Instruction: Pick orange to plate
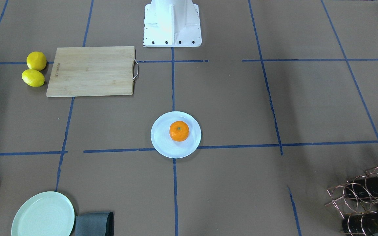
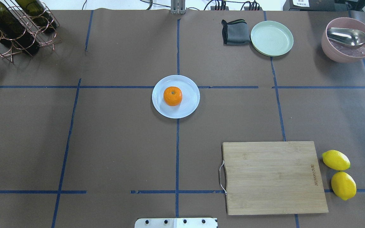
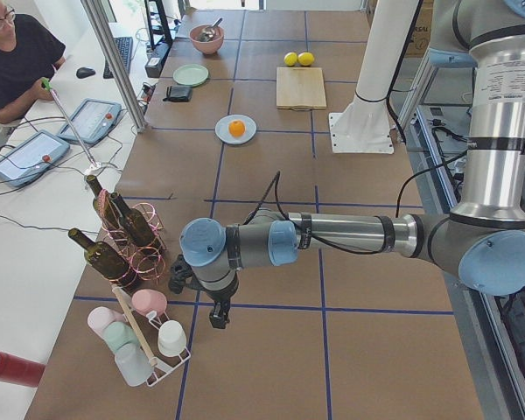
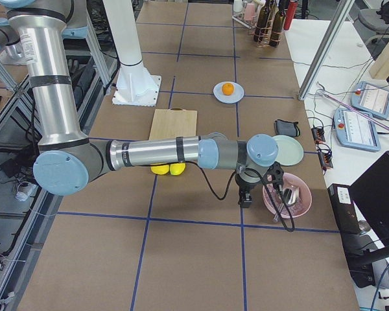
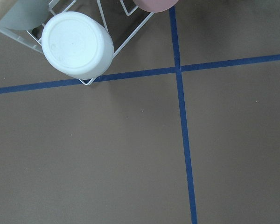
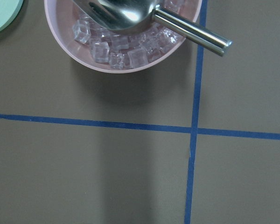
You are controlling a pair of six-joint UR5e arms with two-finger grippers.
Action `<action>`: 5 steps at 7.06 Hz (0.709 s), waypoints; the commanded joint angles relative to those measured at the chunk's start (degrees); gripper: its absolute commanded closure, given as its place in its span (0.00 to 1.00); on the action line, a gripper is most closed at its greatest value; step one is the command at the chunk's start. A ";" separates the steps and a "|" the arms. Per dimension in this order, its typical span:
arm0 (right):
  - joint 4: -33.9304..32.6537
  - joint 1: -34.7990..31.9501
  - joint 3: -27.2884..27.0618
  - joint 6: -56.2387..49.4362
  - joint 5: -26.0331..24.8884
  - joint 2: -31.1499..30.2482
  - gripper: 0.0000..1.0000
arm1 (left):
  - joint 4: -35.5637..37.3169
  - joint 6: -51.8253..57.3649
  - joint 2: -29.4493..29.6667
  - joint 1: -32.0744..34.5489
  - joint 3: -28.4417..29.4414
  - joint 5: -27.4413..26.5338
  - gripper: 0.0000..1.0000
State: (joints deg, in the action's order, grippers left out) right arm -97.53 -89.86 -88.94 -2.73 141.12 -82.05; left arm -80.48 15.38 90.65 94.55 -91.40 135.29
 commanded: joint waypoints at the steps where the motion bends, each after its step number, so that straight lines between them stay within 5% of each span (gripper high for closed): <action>1: 2.76 -0.93 -0.27 -0.25 0.47 -3.54 0.00 | 0.06 0.00 -0.04 0.37 -0.10 -0.03 0.00; 2: 8.35 -1.19 -0.18 0.09 0.29 -6.08 0.00 | 0.06 0.00 -0.04 0.38 -0.10 -0.03 0.00; 5: 9.11 -2.07 -0.27 1.85 0.47 -5.76 0.00 | 0.06 -0.09 -0.04 0.46 -0.10 -0.11 0.00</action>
State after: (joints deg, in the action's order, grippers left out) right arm -88.76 -91.62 -89.17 -1.34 141.56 -87.81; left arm -80.42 15.30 90.62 94.97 -91.49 135.24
